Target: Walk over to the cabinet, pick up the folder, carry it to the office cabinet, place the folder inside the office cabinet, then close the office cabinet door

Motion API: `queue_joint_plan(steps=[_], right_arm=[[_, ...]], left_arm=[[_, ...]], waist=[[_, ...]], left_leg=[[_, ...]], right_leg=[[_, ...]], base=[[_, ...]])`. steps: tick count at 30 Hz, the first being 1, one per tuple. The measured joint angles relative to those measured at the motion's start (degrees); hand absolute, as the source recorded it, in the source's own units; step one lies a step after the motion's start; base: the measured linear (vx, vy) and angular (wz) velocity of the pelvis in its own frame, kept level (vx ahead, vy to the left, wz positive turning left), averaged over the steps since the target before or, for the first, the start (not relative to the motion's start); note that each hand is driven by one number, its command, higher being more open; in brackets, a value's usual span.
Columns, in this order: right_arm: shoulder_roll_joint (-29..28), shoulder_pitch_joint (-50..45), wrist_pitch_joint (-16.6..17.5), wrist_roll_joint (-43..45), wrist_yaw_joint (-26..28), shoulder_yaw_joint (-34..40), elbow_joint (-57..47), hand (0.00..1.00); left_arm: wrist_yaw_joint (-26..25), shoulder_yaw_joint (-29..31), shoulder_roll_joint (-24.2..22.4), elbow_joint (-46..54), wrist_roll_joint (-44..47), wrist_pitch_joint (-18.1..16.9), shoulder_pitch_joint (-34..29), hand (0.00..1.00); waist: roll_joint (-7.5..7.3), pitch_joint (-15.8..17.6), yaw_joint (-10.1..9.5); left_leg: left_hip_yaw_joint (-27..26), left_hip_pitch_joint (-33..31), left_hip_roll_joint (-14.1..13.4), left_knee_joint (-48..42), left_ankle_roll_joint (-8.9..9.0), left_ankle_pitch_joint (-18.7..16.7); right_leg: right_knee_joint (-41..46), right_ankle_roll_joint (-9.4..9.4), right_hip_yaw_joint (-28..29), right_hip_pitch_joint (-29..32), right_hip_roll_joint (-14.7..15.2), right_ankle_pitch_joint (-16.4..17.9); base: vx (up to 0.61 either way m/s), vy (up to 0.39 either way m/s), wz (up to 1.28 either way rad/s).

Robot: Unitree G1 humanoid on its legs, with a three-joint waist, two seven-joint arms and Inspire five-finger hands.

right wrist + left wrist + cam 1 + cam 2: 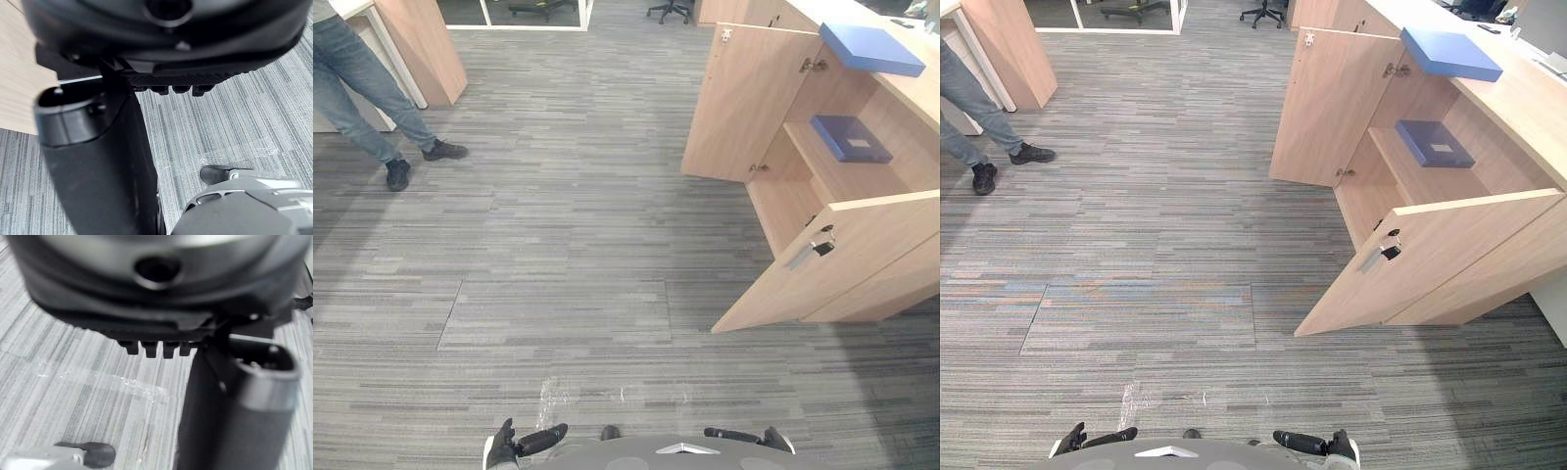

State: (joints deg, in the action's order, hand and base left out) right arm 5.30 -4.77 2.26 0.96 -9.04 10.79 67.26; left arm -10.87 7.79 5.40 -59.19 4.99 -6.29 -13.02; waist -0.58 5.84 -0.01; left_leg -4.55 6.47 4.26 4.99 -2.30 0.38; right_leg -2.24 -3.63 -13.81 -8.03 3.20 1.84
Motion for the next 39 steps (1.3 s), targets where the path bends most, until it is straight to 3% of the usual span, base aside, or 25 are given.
queue_joint_plan(steps=[39], right_arm=[[-0.1,2.4,-0.6,2.1,4.7,2.1,0.6,1.00]], left_arm=[[2.9,-1.3,1.1,-1.0,-4.0,0.3,1.4,1.00]], waist=[[-0.23,0.8,0.25]], left_leg=[[-0.3,-0.1,0.0,0.1,0.07,0.1]], right_leg=[[-1.6,0.17,0.1,-0.5,-0.2,-0.4]], base=[[-0.01,-0.006,0.00]])
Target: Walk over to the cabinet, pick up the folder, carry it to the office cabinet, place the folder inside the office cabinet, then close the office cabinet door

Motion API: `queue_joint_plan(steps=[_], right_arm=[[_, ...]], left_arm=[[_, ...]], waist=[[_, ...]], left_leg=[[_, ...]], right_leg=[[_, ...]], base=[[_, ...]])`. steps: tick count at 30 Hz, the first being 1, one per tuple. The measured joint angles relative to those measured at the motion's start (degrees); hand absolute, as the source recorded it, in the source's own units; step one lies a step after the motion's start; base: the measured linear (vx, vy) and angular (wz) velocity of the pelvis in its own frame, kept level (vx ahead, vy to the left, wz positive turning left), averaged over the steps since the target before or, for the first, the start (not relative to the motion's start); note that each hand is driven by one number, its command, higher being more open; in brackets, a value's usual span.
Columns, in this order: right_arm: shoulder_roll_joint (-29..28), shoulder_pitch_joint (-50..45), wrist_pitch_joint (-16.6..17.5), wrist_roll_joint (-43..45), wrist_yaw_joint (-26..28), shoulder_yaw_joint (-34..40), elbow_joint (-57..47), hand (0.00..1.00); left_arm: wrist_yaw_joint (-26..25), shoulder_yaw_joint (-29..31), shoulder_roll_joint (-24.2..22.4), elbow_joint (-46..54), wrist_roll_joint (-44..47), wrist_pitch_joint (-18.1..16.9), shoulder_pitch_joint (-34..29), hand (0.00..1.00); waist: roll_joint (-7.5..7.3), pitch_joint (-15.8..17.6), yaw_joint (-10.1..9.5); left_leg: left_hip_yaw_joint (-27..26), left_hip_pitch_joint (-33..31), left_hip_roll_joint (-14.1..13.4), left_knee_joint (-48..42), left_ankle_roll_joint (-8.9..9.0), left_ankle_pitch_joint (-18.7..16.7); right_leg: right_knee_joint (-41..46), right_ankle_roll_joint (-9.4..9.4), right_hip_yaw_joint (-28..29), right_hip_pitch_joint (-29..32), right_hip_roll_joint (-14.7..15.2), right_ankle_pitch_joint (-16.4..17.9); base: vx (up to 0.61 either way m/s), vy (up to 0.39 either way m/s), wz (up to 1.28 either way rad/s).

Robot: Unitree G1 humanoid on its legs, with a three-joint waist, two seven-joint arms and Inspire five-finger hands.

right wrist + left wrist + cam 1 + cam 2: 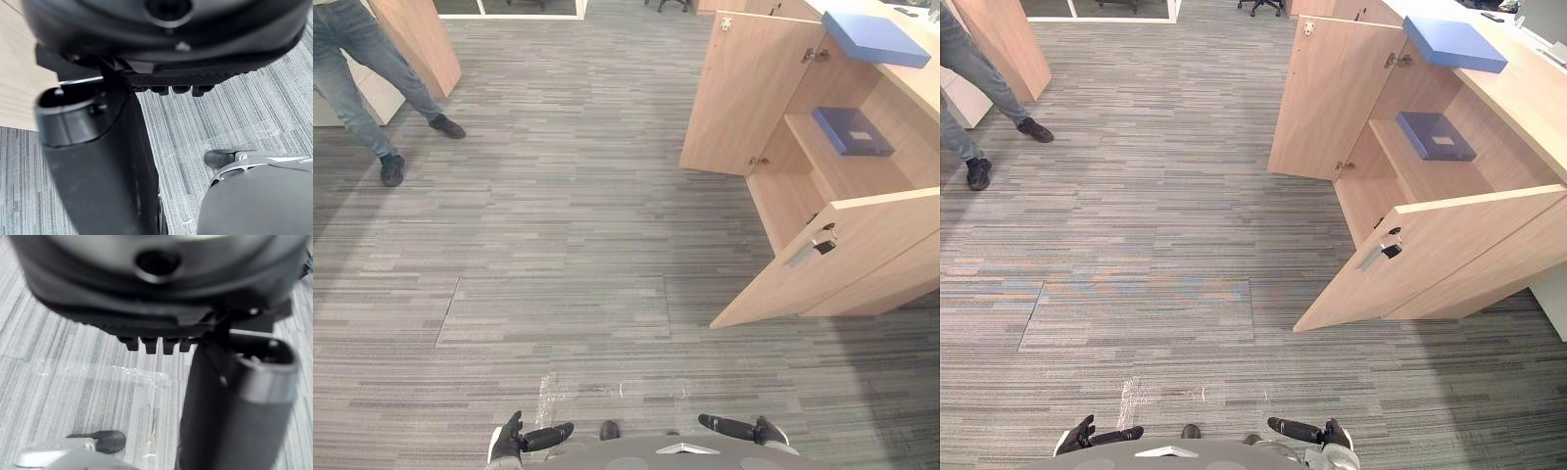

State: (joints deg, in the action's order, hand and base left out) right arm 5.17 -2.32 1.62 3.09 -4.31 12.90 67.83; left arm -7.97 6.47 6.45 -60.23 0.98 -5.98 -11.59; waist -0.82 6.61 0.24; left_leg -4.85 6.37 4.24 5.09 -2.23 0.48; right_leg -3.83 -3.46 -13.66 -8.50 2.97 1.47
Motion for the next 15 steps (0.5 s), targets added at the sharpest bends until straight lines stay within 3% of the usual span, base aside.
queue_joint_plan(steps=[5,7,9,11,12,15], right_arm=[[0.0,0.3,0.0,0.3,0.1,-0.1,0.0,1.00],[-0.3,0.9,0.0,0.7,0.2,0.0,-0.1,1.00],[0.0,0.9,0.0,2.0,0.1,0.1,-0.8,1.00],[-0.3,1.0,0.0,2.6,-0.1,0.2,-1.2,1.00],[-0.2,0.9,0.0,2.9,-0.1,0.2,-1.1,1.00],[-0.2,1.0,-0.1,2.8,-0.2,0.5,-1.1,1.00]], left_arm=[[0.0,1.0,0.0,0.0,0.0,0.0,0.0,1.00],[-0.2,3.2,-0.3,0.4,0.3,-0.1,0.6,1.00],[-0.4,7.8,-2.2,2.1,1.3,-0.2,0.9,1.00],[-0.6,9.6,-2.6,3.0,3.2,-0.4,1.2,1.00],[-0.7,10.3,-3.2,3.7,4.4,-0.6,1.5,1.00],[-0.8,10.3,-3.3,4.2,6.0,-0.6,2.5,1.00]], waist=[[-0.13,0.0,-0.06],[-0.60,0.5,-0.27],[0.30,2.4,-1.75],[-0.19,3.3,-1.88],[-0.36,3.6,-2.85],[-0.51,3.9,-3.39]], left_leg=[[-0.4,-0.8,-0.2,-0.7,0.75,-0.9],[-1.1,-5.6,-0.9,-9.0,0.79,-5.2],[-2.6,-11.1,-3.8,-24.1,1.29,-12.1],[-2.9,-16.5,-5.1,-35.7,2.77,-13.7],[-2.1,-19.8,-6.1,-40.3,2.74,-16.4],[2.3,-25.7,-7.4,-36.7,3.69,-15.9]], right_leg=[[-0.2,0.15,0.2,0.5,-0.2,0.0],[0.9,0.74,0.6,1.6,-0.1,0.4],[1.9,2.72,1.9,1.1,-1.6,1.7],[1.9,3.93,2.8,0.0,-1.9,2.5],[2.7,4.16,3.2,-0.1,-1.7,3.2],[4.1,3.12,3.2,-0.8,0.9,5.9]], base=[[0.00,0.000,-0.01],[0.00,-0.021,-0.13],[0.00,-0.024,-0.26],[0.01,0.007,-0.10],[0.02,0.045,-0.17],[0.10,0.143,-0.11]])
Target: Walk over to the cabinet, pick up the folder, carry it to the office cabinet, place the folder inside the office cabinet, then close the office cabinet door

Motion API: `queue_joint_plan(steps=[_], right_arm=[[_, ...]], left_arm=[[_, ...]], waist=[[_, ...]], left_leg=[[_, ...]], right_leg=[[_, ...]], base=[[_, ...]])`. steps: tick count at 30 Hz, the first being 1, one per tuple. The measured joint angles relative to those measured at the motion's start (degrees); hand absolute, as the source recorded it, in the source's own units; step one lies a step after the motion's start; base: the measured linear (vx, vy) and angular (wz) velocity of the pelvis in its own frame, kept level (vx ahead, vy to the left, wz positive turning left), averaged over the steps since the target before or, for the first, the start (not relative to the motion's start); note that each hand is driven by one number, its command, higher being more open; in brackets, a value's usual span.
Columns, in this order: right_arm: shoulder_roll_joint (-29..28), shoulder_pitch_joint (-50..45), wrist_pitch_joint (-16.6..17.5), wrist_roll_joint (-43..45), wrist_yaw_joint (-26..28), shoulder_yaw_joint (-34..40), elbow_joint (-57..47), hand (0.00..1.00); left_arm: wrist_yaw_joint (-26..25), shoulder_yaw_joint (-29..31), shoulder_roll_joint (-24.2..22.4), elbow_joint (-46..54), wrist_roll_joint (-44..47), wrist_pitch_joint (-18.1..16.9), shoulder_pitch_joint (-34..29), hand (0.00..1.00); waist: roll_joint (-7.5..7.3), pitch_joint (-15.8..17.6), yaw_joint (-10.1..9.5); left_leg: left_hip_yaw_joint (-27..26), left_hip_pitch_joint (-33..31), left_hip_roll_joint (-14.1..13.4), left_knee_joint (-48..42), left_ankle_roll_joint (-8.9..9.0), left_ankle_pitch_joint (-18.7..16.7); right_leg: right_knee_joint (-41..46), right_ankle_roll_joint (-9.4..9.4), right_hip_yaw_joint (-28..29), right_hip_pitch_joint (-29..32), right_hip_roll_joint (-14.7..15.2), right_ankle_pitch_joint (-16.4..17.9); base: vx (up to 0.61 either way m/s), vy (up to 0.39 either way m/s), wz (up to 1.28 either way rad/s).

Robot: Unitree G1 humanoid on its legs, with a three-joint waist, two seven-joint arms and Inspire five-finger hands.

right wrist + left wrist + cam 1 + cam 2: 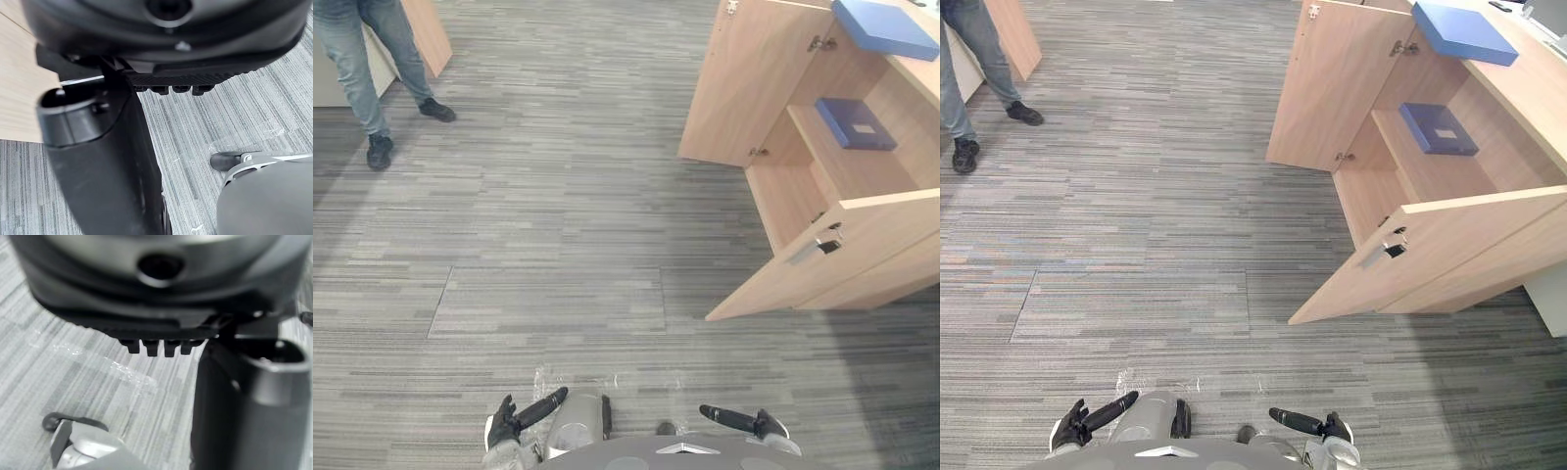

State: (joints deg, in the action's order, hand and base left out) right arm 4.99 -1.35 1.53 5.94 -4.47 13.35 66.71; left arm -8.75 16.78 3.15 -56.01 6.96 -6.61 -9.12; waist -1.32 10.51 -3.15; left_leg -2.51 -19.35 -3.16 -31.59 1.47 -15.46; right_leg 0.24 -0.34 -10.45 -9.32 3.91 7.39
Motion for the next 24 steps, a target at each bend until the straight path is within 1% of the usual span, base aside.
queue_joint_plan(steps=[1,2,3,4,5,6,7,8,9,10,11,12,14,15,16,17,18,19,20,21,22,23,24], right_arm=[[0.0,0.1,0.0,0.0,0.0,-0.3,-0.2,1.00],[0.0,0.1,0.0,0.0,0.0,-0.4,-0.2,1.00],[0.1,0.2,0.0,0.1,0.0,-0.4,-0.3,1.00],[0.0,0.2,0.0,0.0,-0.2,-0.5,-0.2,1.00],[-0.3,0.2,0.0,0.1,-0.4,-0.5,-0.2,1.00],[-1.3,0.7,0.0,0.0,-0.8,-0.1,0.5,1.00],[-2.3,1.6,-0.1,0.0,-0.7,0.0,0.9,1.00],[-3.2,2.5,-0.3,-0.6,0.5,-0.2,0.6,1.00],[-3.5,3.2,-0.2,-0.7,0.6,0.2,0.7,1.00],[-3.6,3.4,-0.2,-0.7,0.5,0.9,0.8,1.00],[-3.7,4.1,-0.2,-0.7,0.5,2.6,1.1,1.00],[-3.7,4.2,-0.3,-0.7,0.5,3.3,1.1,1.00],[-3.1,3.9,0.1,-0.6,0.4,4.9,-0.6,1.00],[-2.7,4.0,0.3,-0.5,0.4,5.5,-2.8,1.00],[-2.4,3.9,0.3,-0.5,0.3,5.5,-3.2,1.00],[-2.3,3.9,0.4,-0.2,0.0,5.8,-3.5,1.00],[-2.6,3.9,0.6,0.1,-0.2,6.6,-3.7,1.00],[-3.0,4.0,0.7,0.3,-0.2,7.1,-4.1,1.00],[-3.3,4.3,0.9,0.8,-0.2,7.2,-4.2,1.00],[-3.7,5.1,1.2,1.5,-0.2,7.9,-4.2,1.00],[-3.8,5.9,1.2,1.7,-0.2,8.0,-4.1,1.00],[-4.1,6.6,1.1,1.8,-0.2,8.2,-4.1,1.00],[-4.8,6.9,1.2,2.3,-0.4,8.6,-4.1,1.00]], left_arm=[[-0.4,0.3,-0.2,0.4,0.6,-0.3,0.1,1.00],[-0.6,0.6,-0.4,0.4,1.0,-0.5,0.1,1.00],[-1.2,1.1,-0.7,0.3,1.7,-0.6,-0.1,1.00],[-1.6,1.4,-1.3,0.2,1.7,-0.4,-0.5,1.00],[-1.7,1.7,-1.3,0.2,1.7,-0.3,-0.8,1.00],[-1.8,1.7,-1.2,0.0,1.7,0.1,-0.8,1.00],[-1.8,1.9,-1.0,-0.1,1.6,0.1,-0.8,1.00],[-1.9,2.1,-0.5,-0.8,1.6,0.3,-0.4,1.00],[-1.7,2.2,0.0,-1.1,1.5,0.7,-0.4,1.00],[-1.5,2.1,0.0,-1.2,1.5,0.8,-0.5,1.00],[-1.4,2.1,-0.1,-1.3,1.4,0.9,-0.9,1.00],[-1.4,2.0,-0.1,-1.4,1.3,1.0,-1.2,1.00],[-1.1,0.3,0.0,-1.4,-0.7,0.9,-2.5,1.00],[-1.0,-1.7,0.8,-1.9,-1.0,1.0,-2.7,1.00],[-0.8,-2.5,1.0,-2.1,-1.0,1.0,-2.8,1.00],[-0.6,-2.9,1.1,-2.5,-1.8,0.9,-3.2,1.00],[-0.2,-3.1,1.1,-3.1,-3.2,0.7,-3.4,1.00],[0.2,-3.6,1.2,-3.4,-3.3,0.7,-3.2,1.00],[0.3,-3.7,1.1,-3.7,-3.3,0.7,-3.1,1.00],[0.7,-4.2,1.4,-4.2,-3.3,0.7,-2.7,1.00],[0.7,-4.0,1.3,-4.2,-3.3,0.8,-2.5,1.00],[0.7,-3.7,1.4,-4.1,-3.3,0.8,-2.5,1.00],[0.7,-3.0,1.2,-4.1,-3.3,0.8,-2.5,1.00]], waist=[[-0.10,0.0,-0.16],[-0.06,-0.1,-0.14],[0.24,0.0,-0.31],[0.44,-0.2,-0.46],[0.37,-0.4,-0.76],[-0.69,-0.6,-1.57],[-1.16,-0.8,-1.53],[-1.66,-1.2,-1.46],[-1.74,-1.8,-1.89],[-1.78,-2.4,-2.09],[-1.82,-2.9,-3.19],[-1.72,-3.0,-3.04],[-1.00,-3.5,-2.03],[-0.23,-3.8,-0.52],[0.42,-4.0,-0.01],[1.62,-4.5,0.31],[2.51,-4.7,0.73],[2.15,-4.6,0.91],[2.22,-4.6,1.03],[2.21,-3.7,1.26],[2.10,-2.8,1.28],[1.88,-2.1,1.18],[1.64,-1.7,1.04]], left_leg=[[0.5,-1.8,-0.7,4.6,0.75,2.3],[0.9,-2.3,-1.0,7.3,1.18,3.7],[1.3,-2.7,-2.2,12.9,2.01,6.5],[0.2,-2.6,-3.1,15.2,4.09,11.7],[-1.6,-2.3,-2.8,14.5,4.49,15.1],[-3.9,-3.2,-1.1,10.6,2.76,14.8],[-4.5,-4.3,-0.7,8.3,2.01,12.7],[-5.4,-5.3,0.5,5.0,0.41,9.7],[-6.8,-5.2,1.3,2.4,-0.58,6.8],[-7.7,-5.0,1.7,1.5,-1.41,5.4],[-11.0,-1.7,3.3,2.1,-3.76,3.4],[-12.0,0.4,4.5,3.4,-4.41,2.9],[-14.1,7.6,8.4,9.3,-6.70,2.5],[-14.2,14.2,10.7,14.4,-7.47,3.0],[-13.8,16.9,11.0,16.6,-7.72,3.1],[-13.0,20.6,11.0,18.6,-7.68,3.2],[-11.8,23.6,11.2,19.1,-7.64,3.2],[-10.7,25.9,11.6,19.4,-7.51,3.1],[-10.2,27.1,11.7,19.9,-7.38,3.0],[-10.1,29.8,11.7,21.7,-6.79,2.7],[-10.0,31.6,11.6,22.7,-6.33,2.4],[-10.2,33.1,11.6,23.4,-5.85,2.2],[-10.6,35.0,11.7,25.1,-4.92,1.6]], right_leg=[[0.8,-1.64,0.0,0.0,2.2,1.3],[1.0,-2.43,0.2,-0.2,3.3,1.8],[1.1,-4.38,1.1,-1.2,5.2,3.1],[1.0,-6.12,2.2,-2.2,7.2,4.4],[0.9,-6.53,2.6,-2.8,8.6,5.1],[1.4,-5.72,3.1,-3.5,11.1,5.9],[2.4,-5.39,3.4,-3.1,11.9,5.6],[5.4,-5.63,3.7,-1.2,13.0,4.0],[7.3,-6.03,4.9,-0.4,14.5,2.1],[8.4,-5.86,5.7,0.2,15.5,1.1],[15.6,-4.96,7.6,3.4,18.7,-1.1],[19.9,-3.49,7.8,5.0,20.2,-2.4],[36.1,3.86,7.5,11.7,24.8,-9.5],[53.3,8.18,4.8,16.7,26.9,-9.9],[57.8,8.63,2.8,17.8,26.8,-9.5],[62.5,8.87,-0.9,18.5,26.2,-9.0],[65.0,8.41,-4.7,19.3,25.4,-7.0],[64.5,5.71,-7.8,20.5,24.3,-2.7],[63.4,4.14,-9.6,21.4,23.5,-0.6],[59.7,3.82,-14.6,22.2,21.9,2.3],[55.7,3.62,-18.1,22.8,20.2,3.8],[50.4,3.23,-22.1,23.1,18.4,4.2],[43.0,3.31,-29.0,23.5,15.9,4.0]], base=[[0.25,0.284,-0.11],[0.32,0.362,-0.20],[0.34,0.401,-0.24],[0.38,0.440,-0.26],[0.42,0.471,-0.37],[0.37,0.328,-0.33],[0.47,0.329,-0.34],[0.44,0.288,-0.27],[0.43,0.321,-0.30],[0.43,0.383,-0.68],[0.43,0.400,-0.66],[0.42,0.395,-0.66],[0.41,0.357,-0.22],[0.49,0.389,-0.02],[0.40,0.305,0.08],[0.41,0.269,0.02],[0.39,0.208,-0.03],[0.37,0.175,-0.03],[0.40,0.144,-0.06],[0.33,0.095,-0.09],[0.38,0.077,-0.15],[0.25,0.013,-0.18],[0.37,-0.015,-0.18]])
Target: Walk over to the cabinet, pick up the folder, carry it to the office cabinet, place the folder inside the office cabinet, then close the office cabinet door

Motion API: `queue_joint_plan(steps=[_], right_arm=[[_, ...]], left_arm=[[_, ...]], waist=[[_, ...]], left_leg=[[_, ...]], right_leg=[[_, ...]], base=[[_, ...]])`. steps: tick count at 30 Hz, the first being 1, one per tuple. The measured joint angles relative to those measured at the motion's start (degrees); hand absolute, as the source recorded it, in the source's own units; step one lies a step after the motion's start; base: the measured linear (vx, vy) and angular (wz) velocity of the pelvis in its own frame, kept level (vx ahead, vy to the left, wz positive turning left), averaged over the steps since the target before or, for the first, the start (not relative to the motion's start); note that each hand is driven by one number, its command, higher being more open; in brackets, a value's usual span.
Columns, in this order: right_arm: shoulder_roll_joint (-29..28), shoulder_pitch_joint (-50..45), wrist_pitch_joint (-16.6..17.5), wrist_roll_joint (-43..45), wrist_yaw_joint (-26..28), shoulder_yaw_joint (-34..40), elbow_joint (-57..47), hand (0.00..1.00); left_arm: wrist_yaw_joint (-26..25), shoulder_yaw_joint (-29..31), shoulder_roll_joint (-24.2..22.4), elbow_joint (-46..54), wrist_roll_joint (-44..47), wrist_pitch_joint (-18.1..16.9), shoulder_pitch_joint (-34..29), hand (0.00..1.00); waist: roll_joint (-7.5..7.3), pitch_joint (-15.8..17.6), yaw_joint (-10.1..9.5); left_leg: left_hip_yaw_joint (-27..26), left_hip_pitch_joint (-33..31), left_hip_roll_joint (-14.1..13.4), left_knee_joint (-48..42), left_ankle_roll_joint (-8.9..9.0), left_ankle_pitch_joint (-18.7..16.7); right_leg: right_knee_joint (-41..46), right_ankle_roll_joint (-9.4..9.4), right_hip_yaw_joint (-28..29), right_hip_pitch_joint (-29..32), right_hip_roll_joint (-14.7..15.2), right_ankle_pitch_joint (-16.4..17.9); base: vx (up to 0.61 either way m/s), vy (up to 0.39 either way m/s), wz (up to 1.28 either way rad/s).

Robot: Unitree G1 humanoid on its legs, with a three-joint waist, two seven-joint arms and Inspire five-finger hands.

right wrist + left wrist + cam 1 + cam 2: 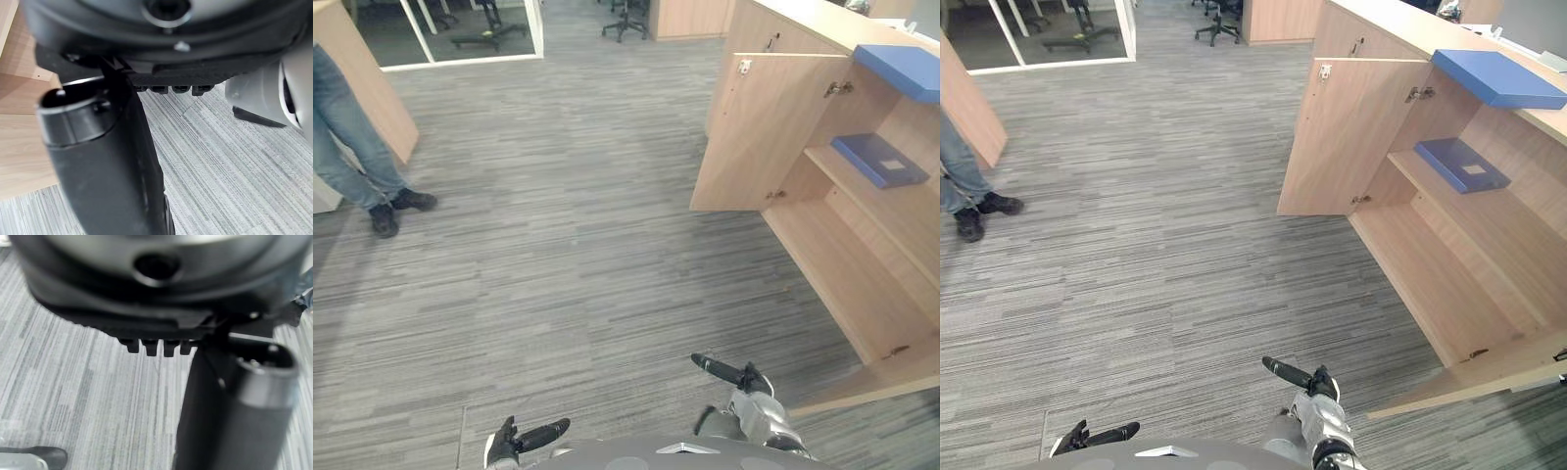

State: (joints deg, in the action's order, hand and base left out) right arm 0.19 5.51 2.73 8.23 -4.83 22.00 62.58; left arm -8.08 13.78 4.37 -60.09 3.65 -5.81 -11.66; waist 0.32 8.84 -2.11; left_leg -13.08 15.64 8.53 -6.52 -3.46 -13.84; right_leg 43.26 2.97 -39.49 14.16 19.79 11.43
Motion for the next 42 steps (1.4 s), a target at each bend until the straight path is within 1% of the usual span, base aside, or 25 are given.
queue_joint_plan(steps=[2,3,4,5,6,9,12,13,14,15,16,17,18,20,22,26,27,30,31,32,35,38,40,41,42], right_arm=[[-1.0,-0.1,0.0,0.3,-0.4,0.0,-0.2,1.00],[-1.3,-0.5,-0.5,1.0,-0.5,-0.1,0.8,1.00],[-0.9,-0.3,-0.9,1.3,-0.5,0.0,1.2,1.00],[-0.4,-0.1,-0.9,1.2,-0.5,0.0,1.1,1.00],[-0.1,0.0,-0.9,1.3,-0.6,0.3,1.0,1.00],[-0.4,-0.9,-1.0,1.4,-0.7,2.3,1.4,1.00],[-0.1,-1.2,-1.1,1.4,-0.8,2.3,2.7,1.00],[0.0,-1.5,-1.1,1.5,-0.8,2.2,2.4,1.00],[-0.1,-1.8,-1.1,1.6,-0.8,2.2,1.8,1.00],[0.1,-2.2,-1.1,1.7,-0.8,2.2,1.4,1.00],[0.5,-2.9,-1.1,1.8,-0.9,1.8,1.4,1.00],[0.7,-3.1,-1.0,1.9,-1.0,1.1,1.4,1.00],[1.3,-3.3,-1.0,2.4,-1.3,0.3,1.8,1.00],[1.4,-3.0,-1.1,3.5,-1.7,0.2,3.2,1.00],[1.9,-1.7,-1.2,3.5,-1.8,-0.1,5.4,1.00],[1.6,-2.6,-1.2,3.5,-1.9,-0.8,5.2,1.00],[1.7,-2.8,-1.3,3.5,-2.0,-1.7,5.1,1.00],[1.8,-3.5,-1.2,3.5,-2.1,-4.6,4.0,1.00],[1.8,-3.6,-1.2,3.5,-2.0,-4.8,3.8,1.00],[1.6,-3.7,-1.2,3.4,-2.0,-5.2,3.8,1.00],[-2.4,-4.4,-1.2,3.4,-1.5,-5.6,3.8,1.00],[-3.2,-4.6,-1.4,3.2,-0.5,-4.1,3.3,1.00],[-2.5,-4.7,-2.3,2.7,-0.5,-1.3,1.9,1.00],[-2.1,-4.8,-2.3,2.6,-0.5,-0.8,1.6,1.00],[-1.5,-4.8,-2.2,2.2,-0.5,0.2,1.4,1.00]], left_arm=[[0.1,1.3,0.1,0.3,0.0,0.0,-0.1,1.00],[0.1,3.0,0.0,0.6,0.0,0.1,-0.4,1.00],[0.0,3.4,-0.5,0.4,-0.1,0.3,-0.4,1.00],[-0.2,4.6,-2.2,0.6,-0.9,1.0,-0.4,1.00],[-0.1,5.2,-3.3,0.8,-2.1,1.2,-1.2,1.00],[-0.1,5.2,-3.4,1.1,-2.3,1.1,-0.2,1.00],[-0.1,5.2,-3.4,1.1,-2.4,0.9,0.4,1.00],[-0.1,5.2,-3.4,0.7,-2.0,1.2,0.4,1.00],[-0.1,5.2,-3.5,0.2,-1.9,1.2,0.5,1.00],[-0.1,5.2,-4.0,-0.1,-1.6,1.3,0.7,1.00],[-0.2,5.3,-4.4,-0.1,-1.0,1.4,-0.3,1.00],[-0.3,5.3,-4.6,-0.1,-0.5,1.3,-1.1,1.00],[-0.3,5.3,-4.9,0.0,0.8,0.8,-1.0,1.00],[-0.2,5.5,-4.6,0.2,0.9,0.5,-0.6,1.00],[-0.3,6.0,-4.5,1.5,1.1,0.2,0.0,1.00],[-0.2,6.9,-5.2,2.2,1.0,1.1,-0.2,1.00],[-0.2,7.5,-5.5,2.5,1.0,1.1,-0.2,1.00],[-0.7,8.0,-6.1,2.7,0.8,1.1,-0.1,1.00],[-1.0,8.0,-6.3,2.7,0.8,1.1,-0.2,1.00],[-1.3,8.6,-6.2,2.7,0.8,1.2,-0.1,1.00],[-1.7,10.2,-4.2,3.3,0.7,1.1,0.4,1.00],[-1.4,9.8,-4.1,3.1,0.4,1.1,1.0,1.00],[-1.2,9.0,-4.4,1.6,0.3,1.1,1.1,1.00],[-1.2,8.9,-4.5,1.3,0.2,1.1,1.1,1.00],[-1.1,8.8,-4.5,1.0,0.2,1.1,1.0,1.00]], waist=[[-1.07,0.1,-1.02],[-2.17,-0.2,-1.54],[-1.85,-0.5,-2.08],[0.43,-0.2,-2.39],[1.60,0.1,-2.60],[1.91,0.0,-1.44],[1.97,-0.8,-1.14],[2.26,-1.1,-1.19],[3.21,-1.3,-1.22],[3.25,-1.3,-1.36],[4.42,-1.3,-1.90],[4.45,-1.6,-2.48],[5.29,-1.9,-2.78],[5.26,-1.7,-3.27],[4.81,-1.4,-4.54],[3.21,-0.6,-5.09],[2.67,-0.4,-5.08],[2.85,-0.5,-5.12],[3.19,-0.8,-5.22],[3.13,-1.4,-5.55],[-2.40,-3.8,-5.57],[-2.28,-4.6,-5.69],[-0.51,-4.9,-5.54],[-0.18,-5.0,-5.34],[0.09,-5.1,-4.78]], left_leg=[[-0.8,2.4,1.4,2.7,1.04,-0.6],[-0.9,3.3,2.9,3.0,1.55,-1.0],[-1.2,3.5,2.8,3.0,1.54,-1.0],[-1.8,3.6,2.5,2.7,1.66,-0.8],[-2.5,3.0,1.4,0.7,1.24,-1.2],[-4.2,0.8,-3.7,-7.5,1.43,-5.3],[-3.0,-2.1,-6.4,-14.4,1.79,-4.9],[-3.5,-4.5,-7.9,-20.1,1.42,-4.4],[-4.5,-7.8,-9.5,-27.1,0.86,-2.9],[-5.3,-10.7,-11.3,-36.6,1.03,1.4],[-5.5,-12.6,-13.0,-43.9,2.42,8.2],[-5.7,-13.5,-13.8,-47.4,2.98,10.6],[-5.5,-17.3,-16.6,-55.5,1.81,6.5],[-4.0,-21.0,-17.7,-57.7,1.14,1.9],[2.6,-26.9,-17.2,-51.9,1.92,-2.2],[16.4,-28.3,-14.4,-28.8,4.72,-2.9],[21.1,-28.5,-13.8,-21.6,6.30,-1.8],[27.4,-28.8,-13.8,-12.0,8.50,2.4],[28.0,-28.6,-13.9,-11.7,9.62,4.5],[26.9,-28.0,-13.3,-13.4,11.39,9.0],[19.4,-28.0,-9.4,-16.1,7.84,5.8],[14.7,-24.8,-6.5,-15.8,4.62,3.7],[11.1,-19.9,-4.1,-11.6,2.06,3.2],[10.5,-18.6,-3.7,-10.3,1.73,3.4],[9.4,-15.8,-2.6,-7.7,0.71,4.0]], right_leg=[[-11.6,2.70,-9.3,0.0,-4.9,-4.0],[-17.5,13.05,-13.6,-1.0,-7.6,-3.3],[-19.3,12.84,-14.0,-1.9,-8.9,-2.1],[-22.7,12.59,-13.2,-2.5,-11.5,-1.4],[-25.2,12.26,-11.4,-2.7,-13.7,-1.5],[-27.6,10.10,-10.2,-4.9,-16.2,-2.0],[-28.6,7.52,-9.7,-6.6,-17.9,-2.2],[-29.5,7.55,-9.8,-7.2,-18.5,-2.0],[-30.1,7.24,-9.9,-8.0,-19.0,-1.3],[-32.2,6.53,-8.8,-10.2,-20.3,-1.7],[-35.9,5.27,-6.1,-13.5,-22.5,-2.6],[-37.5,4.69,-4.6,-15.0,-23.2,-3.2],[-38.1,4.83,-1.7,-16.7,-24.2,-4.1],[-38.5,5.03,1.7,-18.0,-24.3,-3.9],[-38.7,2.55,8.0,-19.6,-23.6,-4.1],[-38.1,-0.27,16.0,-22.5,-20.9,-2.7],[-37.3,-1.58,18.3,-22.8,-19.7,-1.9],[-35.4,-5.33,23.4,-23.0,-17.7,0.1],[-34.9,-5.93,24.5,-23.0,-17.4,0.4],[-34.2,-7.81,26.6,-23.3,-16.1,1.3],[-35.7,-11.28,28.9,-23.1,-9.6,0.0],[-35.8,-12.46,30.7,-22.8,-5.4,-2.6],[-26.7,-12.19,33.6,-18.7,-1.7,-2.7],[-23.4,-11.50,33.8,-17.1,-0.8,-2.8],[-15.8,-8.34,32.5,-14.3,1.4,-3.0]], base=[[0.37,-0.024,-0.20],[0.31,0.004,-0.39],[0.37,0.073,-0.94],[0.35,0.124,-1.29],[0.33,0.131,-1.23],[0.26,0.060,-0.46],[0.15,0.000,-0.14],[0.14,0.016,-0.42],[0.17,0.025,-0.52],[0.14,0.022,-0.81],[0.15,0.034,-0.92],[0.16,0.077,-1.06],[0.17,0.093,-0.81],[0.17,0.106,-0.97],[0.17,0.108,-1.38],[0.19,0.183,-1.20],[0.21,0.214,-0.77],[0.35,0.364,-0.89],[0.48,0.478,-0.95],[0.42,0.420,-0.78],[0.42,0.388,-0.82],[0.23,0.324,-0.82],[0.14,0.350,-0.93],[0.08,0.299,-0.59],[0.06,0.222,-0.31]])
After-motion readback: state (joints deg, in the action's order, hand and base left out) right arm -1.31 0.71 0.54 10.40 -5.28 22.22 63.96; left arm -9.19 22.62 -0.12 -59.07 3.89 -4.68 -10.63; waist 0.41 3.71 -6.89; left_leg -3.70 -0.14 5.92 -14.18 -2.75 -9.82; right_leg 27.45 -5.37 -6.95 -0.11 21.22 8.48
